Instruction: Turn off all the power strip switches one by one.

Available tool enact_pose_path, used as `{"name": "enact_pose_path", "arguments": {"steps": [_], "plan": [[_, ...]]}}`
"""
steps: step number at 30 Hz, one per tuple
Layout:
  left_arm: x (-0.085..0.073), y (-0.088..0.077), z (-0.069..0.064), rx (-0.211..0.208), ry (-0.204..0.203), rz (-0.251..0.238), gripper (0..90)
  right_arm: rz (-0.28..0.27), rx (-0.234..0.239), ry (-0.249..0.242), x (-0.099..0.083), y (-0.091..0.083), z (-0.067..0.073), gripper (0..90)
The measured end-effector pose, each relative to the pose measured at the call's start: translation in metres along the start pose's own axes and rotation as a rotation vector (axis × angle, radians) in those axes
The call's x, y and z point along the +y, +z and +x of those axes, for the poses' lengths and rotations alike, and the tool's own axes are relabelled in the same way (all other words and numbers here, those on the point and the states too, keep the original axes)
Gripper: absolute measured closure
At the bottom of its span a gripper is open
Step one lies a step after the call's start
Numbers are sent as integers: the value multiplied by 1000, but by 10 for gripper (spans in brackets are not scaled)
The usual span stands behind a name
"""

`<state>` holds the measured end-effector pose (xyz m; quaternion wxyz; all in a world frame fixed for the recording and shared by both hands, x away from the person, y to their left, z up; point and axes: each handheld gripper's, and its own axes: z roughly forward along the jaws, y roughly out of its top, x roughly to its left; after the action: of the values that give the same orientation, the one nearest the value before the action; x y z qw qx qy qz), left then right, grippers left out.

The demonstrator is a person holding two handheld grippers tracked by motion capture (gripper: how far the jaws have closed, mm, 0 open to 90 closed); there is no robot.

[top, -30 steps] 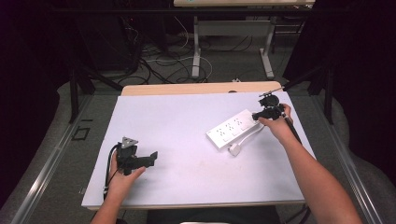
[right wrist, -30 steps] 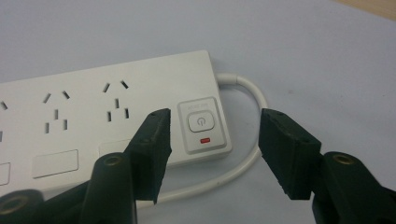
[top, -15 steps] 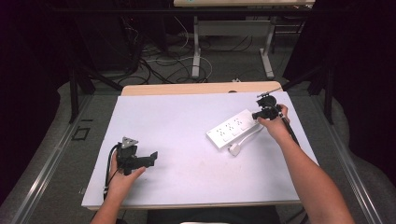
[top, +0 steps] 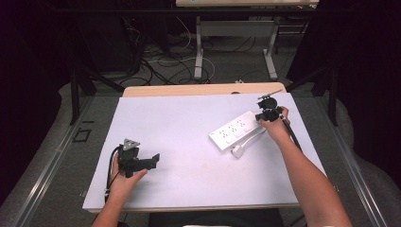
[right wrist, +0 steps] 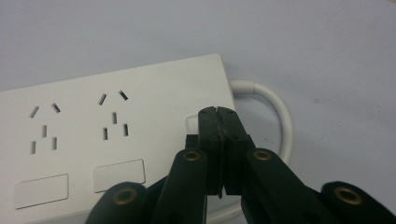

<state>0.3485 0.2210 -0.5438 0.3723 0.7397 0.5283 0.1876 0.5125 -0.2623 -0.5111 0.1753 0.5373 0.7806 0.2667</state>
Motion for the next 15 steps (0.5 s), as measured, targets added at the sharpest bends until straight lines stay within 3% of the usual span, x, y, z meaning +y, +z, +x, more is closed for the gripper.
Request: {"name": "enact_pose_path", "arguments": {"steps": [4,9,15], "plan": [[0,-1,1,-2,3,8,26,3,-7,-3,0,2,-1,900],[0,-1,1,-2,5,9,26,8,0,29,-1,7,0,900],[0,-1,1,-2,7,14,26,10,-2,22,-1,7,-1,900]]}}
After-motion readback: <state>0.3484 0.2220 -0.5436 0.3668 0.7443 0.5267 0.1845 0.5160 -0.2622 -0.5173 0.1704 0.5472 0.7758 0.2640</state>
